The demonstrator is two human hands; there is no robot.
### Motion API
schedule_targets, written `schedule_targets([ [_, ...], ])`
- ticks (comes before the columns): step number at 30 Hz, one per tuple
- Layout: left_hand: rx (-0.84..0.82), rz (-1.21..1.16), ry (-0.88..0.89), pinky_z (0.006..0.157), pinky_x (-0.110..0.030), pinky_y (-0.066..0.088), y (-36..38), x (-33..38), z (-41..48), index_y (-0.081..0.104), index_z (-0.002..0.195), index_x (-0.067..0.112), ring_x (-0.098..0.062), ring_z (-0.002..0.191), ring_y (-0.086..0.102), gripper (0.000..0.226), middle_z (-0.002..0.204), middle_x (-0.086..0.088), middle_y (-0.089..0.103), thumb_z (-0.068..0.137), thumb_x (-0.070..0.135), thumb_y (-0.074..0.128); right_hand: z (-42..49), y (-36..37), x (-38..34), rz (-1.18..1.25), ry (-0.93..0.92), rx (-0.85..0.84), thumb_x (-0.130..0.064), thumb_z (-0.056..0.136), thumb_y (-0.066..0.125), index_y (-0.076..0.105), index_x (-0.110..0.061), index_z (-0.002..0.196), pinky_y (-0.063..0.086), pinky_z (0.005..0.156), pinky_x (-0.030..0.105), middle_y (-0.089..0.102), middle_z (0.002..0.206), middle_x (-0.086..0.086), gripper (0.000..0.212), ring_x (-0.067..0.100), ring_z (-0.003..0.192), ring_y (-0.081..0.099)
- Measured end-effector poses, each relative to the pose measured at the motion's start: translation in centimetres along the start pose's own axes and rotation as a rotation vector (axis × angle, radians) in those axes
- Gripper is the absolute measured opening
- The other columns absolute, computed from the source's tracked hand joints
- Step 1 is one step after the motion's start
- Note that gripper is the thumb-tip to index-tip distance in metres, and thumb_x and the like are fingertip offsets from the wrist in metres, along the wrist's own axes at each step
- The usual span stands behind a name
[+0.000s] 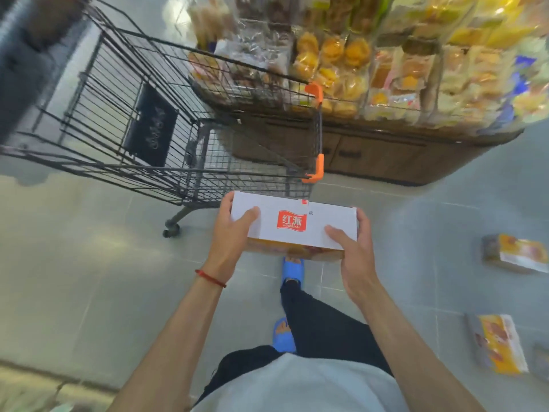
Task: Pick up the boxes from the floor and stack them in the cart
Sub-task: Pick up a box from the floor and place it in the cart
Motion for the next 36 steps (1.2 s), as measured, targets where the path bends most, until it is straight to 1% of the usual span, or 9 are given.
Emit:
schedule_targets([
  [3,0.089,0.007,0.001,0.095,-0.035,0.055,-3.3,2.0,3.1,0.042,0.144,0.023,-0.015,0.115,0.062,0.051,0.130,0.001,0.062,0.097,0.021,0.062,3.3,5.2,-2.0,-0.031,-0.024,-0.074,-0.005,0.093,0.070,0.049,-0.035,0.135,0.059,0.074,0.023,0.067,0.130,-0.005,0.056,0.016,0.116,0.069],
  [8,0.182,0.011,0.015,0.074,-0.020,0.055,-7.2,5.6,8.9,0.044,0.141,0.023,-0.015,0.111,0.063,0.046,0.126,0.002,0.062,0.099,0.025,0.061,8.7,12.5,-4.8,-0.090,-0.012,-0.182,-0.009,0.095,0.070,0.039,-0.029,0.149,0.060,0.068,0.023,0.062,0.138,-0.003,0.065,0.013,0.110,0.071],
  [13,0.246,-0.017,0.019,0.090,-0.035,0.059,-10.6,8.2,14.8,0.048,0.130,0.030,-0.016,0.111,0.064,0.036,0.121,0.004,0.064,0.098,0.023,0.062,14.2,18.6,-7.0,-0.184,-0.052,-0.216,-0.008,0.096,0.069,0.042,-0.031,0.143,0.058,0.077,0.017,0.060,0.118,-0.026,0.059,-0.008,0.107,0.064],
  [17,0.245,-0.042,-0.008,0.093,-0.040,0.058,-13.2,9.2,19.8,0.048,0.135,0.026,-0.020,0.114,0.064,0.043,0.125,0.000,0.063,0.095,0.024,0.064,18.1,23.6,-6.9,-0.197,0.009,-0.262,-0.019,0.094,0.073,0.040,-0.041,0.143,0.060,0.095,0.043,0.063,0.133,-0.008,0.063,0.020,0.122,0.065],
  [20,0.207,-0.042,-0.029,0.087,-0.035,0.059,-14.8,9.7,24.2,0.048,0.136,0.024,-0.018,0.112,0.064,0.044,0.125,0.001,0.063,0.095,0.019,0.063,20.9,26.6,-6.2,-0.204,0.079,-0.254,-0.031,0.088,0.078,0.037,-0.047,0.147,0.055,0.102,0.055,0.064,0.137,-0.006,0.074,0.022,0.122,0.067],
  [23,0.135,-0.029,-0.074,0.068,-0.020,0.056,-16.1,10.2,28.7,0.045,0.137,0.026,-0.011,0.105,0.063,0.043,0.123,0.004,0.061,0.098,0.017,0.059,22.7,29.2,-5.6,-0.205,0.101,-0.201,-0.033,0.086,0.080,0.032,-0.049,0.150,0.053,0.104,0.057,0.062,0.140,-0.008,0.081,0.022,0.125,0.065],
  [25,0.088,-0.013,-0.106,0.063,-0.017,0.054,-17.1,10.2,31.6,0.044,0.137,0.026,-0.011,0.103,0.062,0.043,0.122,0.005,0.060,0.099,0.016,0.058,23.5,30.9,-4.8,-0.195,0.128,-0.161,-0.033,0.086,0.080,0.030,-0.046,0.154,0.052,0.107,0.054,0.062,0.140,-0.010,0.085,0.020,0.126,0.064],
  [32,-0.019,0.066,-0.316,0.062,-0.031,0.060,-19.2,4.1,38.8,0.041,0.134,0.029,-0.018,0.100,0.064,0.041,0.118,0.005,0.059,0.099,0.015,0.055,27.3,34.0,1.4,-0.247,0.264,-0.110,-0.024,0.093,0.075,0.032,-0.034,0.153,0.054,0.105,0.045,0.066,0.135,-0.007,0.074,0.018,0.123,0.065],
  [36,-0.060,0.104,-0.439,0.071,-0.036,0.062,-19.1,-1.9,40.8,0.040,0.135,0.027,-0.019,0.097,0.067,0.048,0.116,-0.002,0.064,0.095,0.014,0.064,29.4,33.6,5.8,-0.316,0.337,-0.097,-0.019,0.094,0.075,0.031,-0.029,0.152,0.054,0.093,0.024,0.062,0.137,-0.004,0.074,0.012,0.121,0.062],
])
Point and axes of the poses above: each hand's wrist, its own z-axis towards the middle knuckle, its own y-axis out of the palm, x = y × z, the point moved 8 cm from there along z, towards the middle knuckle
